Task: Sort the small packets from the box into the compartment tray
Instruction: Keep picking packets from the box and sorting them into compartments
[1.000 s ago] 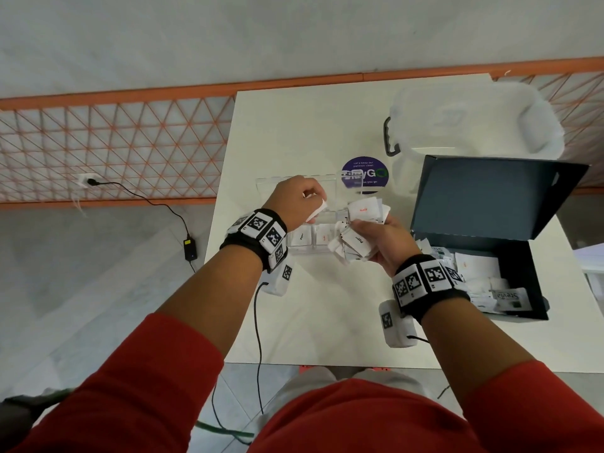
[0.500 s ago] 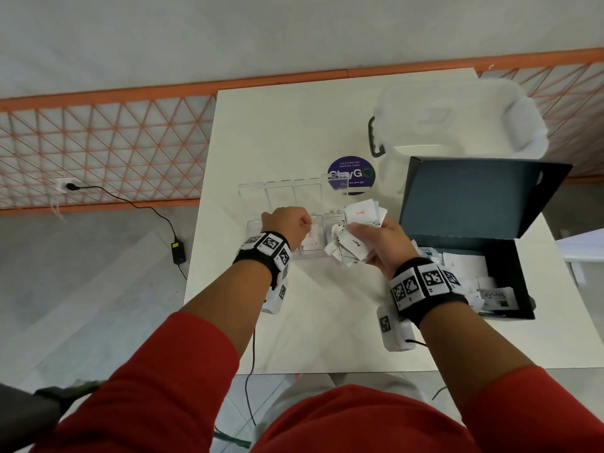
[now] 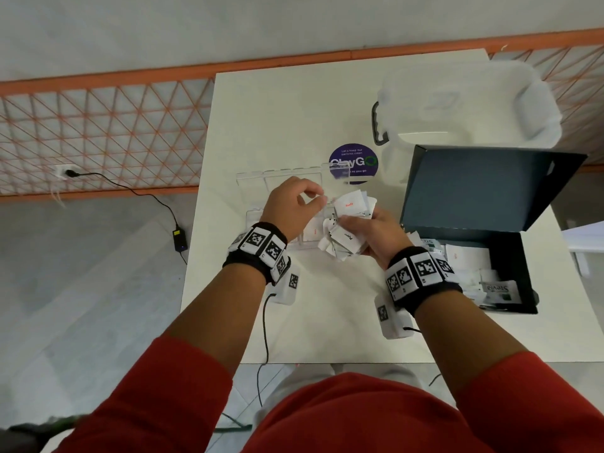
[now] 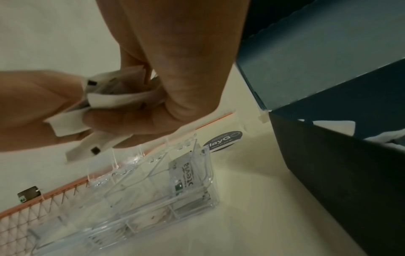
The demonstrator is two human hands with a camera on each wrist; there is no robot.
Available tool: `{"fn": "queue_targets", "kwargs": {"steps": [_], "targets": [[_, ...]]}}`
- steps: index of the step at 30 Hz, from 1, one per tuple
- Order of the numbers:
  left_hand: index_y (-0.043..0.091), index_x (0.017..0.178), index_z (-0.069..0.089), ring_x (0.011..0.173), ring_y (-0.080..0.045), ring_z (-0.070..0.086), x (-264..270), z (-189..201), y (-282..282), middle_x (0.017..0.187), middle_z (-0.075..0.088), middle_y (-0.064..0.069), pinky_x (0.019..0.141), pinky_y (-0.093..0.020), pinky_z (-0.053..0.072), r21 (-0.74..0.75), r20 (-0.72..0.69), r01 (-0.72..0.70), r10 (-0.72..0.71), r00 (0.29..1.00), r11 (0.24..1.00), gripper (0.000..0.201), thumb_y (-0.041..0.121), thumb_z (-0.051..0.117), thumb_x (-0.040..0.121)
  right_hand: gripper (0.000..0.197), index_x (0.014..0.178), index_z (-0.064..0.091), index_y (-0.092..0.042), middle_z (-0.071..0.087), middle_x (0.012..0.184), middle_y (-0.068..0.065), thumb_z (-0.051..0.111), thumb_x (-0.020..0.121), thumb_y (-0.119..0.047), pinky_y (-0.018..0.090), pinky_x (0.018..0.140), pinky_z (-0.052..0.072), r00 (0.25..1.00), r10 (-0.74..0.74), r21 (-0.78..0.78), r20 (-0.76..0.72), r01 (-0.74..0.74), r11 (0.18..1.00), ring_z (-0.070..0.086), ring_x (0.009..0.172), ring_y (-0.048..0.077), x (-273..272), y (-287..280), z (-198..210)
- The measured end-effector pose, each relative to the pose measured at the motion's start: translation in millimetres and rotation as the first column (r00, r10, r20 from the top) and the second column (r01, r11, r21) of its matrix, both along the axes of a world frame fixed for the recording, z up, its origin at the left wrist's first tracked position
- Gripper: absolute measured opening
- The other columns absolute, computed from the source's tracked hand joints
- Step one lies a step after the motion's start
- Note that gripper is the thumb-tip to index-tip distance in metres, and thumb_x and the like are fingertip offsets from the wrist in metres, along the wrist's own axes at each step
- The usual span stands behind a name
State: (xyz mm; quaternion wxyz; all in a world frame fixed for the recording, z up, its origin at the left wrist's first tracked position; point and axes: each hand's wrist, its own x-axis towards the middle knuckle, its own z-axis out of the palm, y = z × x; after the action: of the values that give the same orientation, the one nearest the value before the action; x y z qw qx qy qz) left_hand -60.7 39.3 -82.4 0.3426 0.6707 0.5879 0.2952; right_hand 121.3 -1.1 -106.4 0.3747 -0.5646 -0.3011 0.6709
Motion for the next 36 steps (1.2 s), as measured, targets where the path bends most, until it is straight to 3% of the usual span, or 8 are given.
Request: {"fn": "queue_targets", "kwargs": {"steps": [5, 8, 14, 20, 25, 28, 32, 36], "targets": [[0.034, 0.097, 0.067, 0.079, -0.007, 0.055, 8, 19, 3, 0.095, 0.061, 0.012, 0.070, -0.009, 0.043, -0.058, 0.009, 0.149, -0.148, 0.989, 0.987, 0.026, 0.033, 0.079, 0.074, 0.020, 0.107, 0.067, -0.017, 0.076, 0.096, 0.011, 0.071, 0.088, -0.013, 0.047, 0.069, 0.058, 0.994, 0.097, 0.054, 0.057, -0.100, 0.994, 0.073, 0.083, 0.030, -12, 0, 2], [0.032, 0.093, 0.067, 0.077, -0.010, 0.057, 8, 22, 8, 0.091, 0.063, 0.010, 0.070, -0.014, 0.046, -0.116, 0.001, 0.177, -0.178, 0.984, 0.977, 0.025, 0.028, 0.081, 0.072, 0.017, 0.102, 0.067, -0.020, 0.076, 0.089, 0.006, 0.071, 0.088, -0.013, 0.046, 0.069, 0.059, 0.991, 0.115, 0.067, 0.061, -0.119, 0.991, 0.073, 0.077, 0.026, -16, 1, 3], [0.031, 0.080, 0.064, 0.067, 0.007, 0.056, 0, 19, 12, 0.077, 0.063, 0.014, 0.068, -0.007, 0.044, -0.132, 0.064, 0.107, -0.099, 0.993, 0.985, 0.017, 0.019, 0.076, 0.078, 0.016, 0.106, 0.069, -0.017, 0.075, 0.096, 0.011, 0.070, 0.090, -0.019, 0.039, 0.063, 0.057, 0.999, 0.053, 0.048, -0.003, -0.052, 0.997, 0.072, 0.083, 0.030, -17, 2, 5], [0.033, 0.100, 0.064, 0.066, -0.005, 0.063, -16, 21, 17, 0.087, 0.062, 0.005, 0.071, -0.014, 0.050, -0.154, 0.104, 0.084, -0.068, 0.992, 0.985, 0.026, 0.012, 0.068, 0.084, 0.015, 0.108, 0.068, -0.019, 0.076, 0.092, 0.004, 0.067, 0.093, -0.021, 0.037, 0.062, 0.057, 0.999, -0.008, 0.040, -0.038, 0.009, 0.999, 0.073, 0.080, 0.023, -5, 11, 10], [0.031, 0.095, 0.066, 0.060, -0.002, 0.065, -31, 12, 16, 0.094, 0.061, 0.010, 0.060, -0.005, 0.046, -0.198, -0.002, 0.037, -0.038, 0.999, 0.979, 0.024, 0.011, 0.070, 0.081, 0.013, 0.108, 0.067, -0.018, 0.076, 0.096, 0.007, 0.065, 0.095, -0.020, 0.033, 0.059, 0.058, 0.993, -0.069, 0.001, -0.091, 0.069, 0.998, 0.074, 0.081, 0.021, 15, 11, 12], [0.028, 0.098, 0.067, 0.063, -0.006, 0.067, -26, 1, 13, 0.095, 0.063, 0.007, 0.065, -0.015, 0.053, -0.251, -0.089, 0.040, -0.064, 0.994, 0.967, 0.022, 0.013, 0.069, 0.083, 0.015, 0.109, 0.067, -0.017, 0.076, 0.100, 0.009, 0.065, 0.095, -0.020, 0.036, 0.063, 0.060, 0.991, -0.088, -0.024, -0.104, 0.086, 0.996, 0.073, 0.083, 0.023, 16, 7, 10], [0.022, 0.102, 0.070, 0.075, -0.008, 0.059, -13, -17, 12, 0.093, 0.064, 0.005, 0.065, -0.012, 0.043, -0.256, -0.232, 0.054, -0.115, 0.966, 0.965, 0.017, 0.017, 0.067, 0.086, 0.013, 0.108, 0.066, -0.017, 0.075, 0.095, 0.009, 0.064, 0.096, -0.019, 0.037, 0.063, 0.058, 0.991, -0.079, -0.053, -0.106, 0.074, 0.996, 0.072, 0.080, 0.023, 7, 0, 4], [0.016, 0.103, 0.071, 0.083, -0.016, 0.064, -5, -28, 12, 0.096, 0.070, -0.002, 0.074, -0.022, 0.049, -0.280, -0.293, 0.036, -0.121, 0.948, 0.959, 0.016, 0.016, 0.063, 0.088, 0.012, 0.108, 0.066, -0.018, 0.074, 0.090, 0.005, 0.063, 0.096, -0.020, 0.035, 0.060, 0.057, 0.993, -0.060, -0.058, -0.099, 0.054, 0.997, 0.072, 0.076, 0.021, 6, -1, 3]]}}
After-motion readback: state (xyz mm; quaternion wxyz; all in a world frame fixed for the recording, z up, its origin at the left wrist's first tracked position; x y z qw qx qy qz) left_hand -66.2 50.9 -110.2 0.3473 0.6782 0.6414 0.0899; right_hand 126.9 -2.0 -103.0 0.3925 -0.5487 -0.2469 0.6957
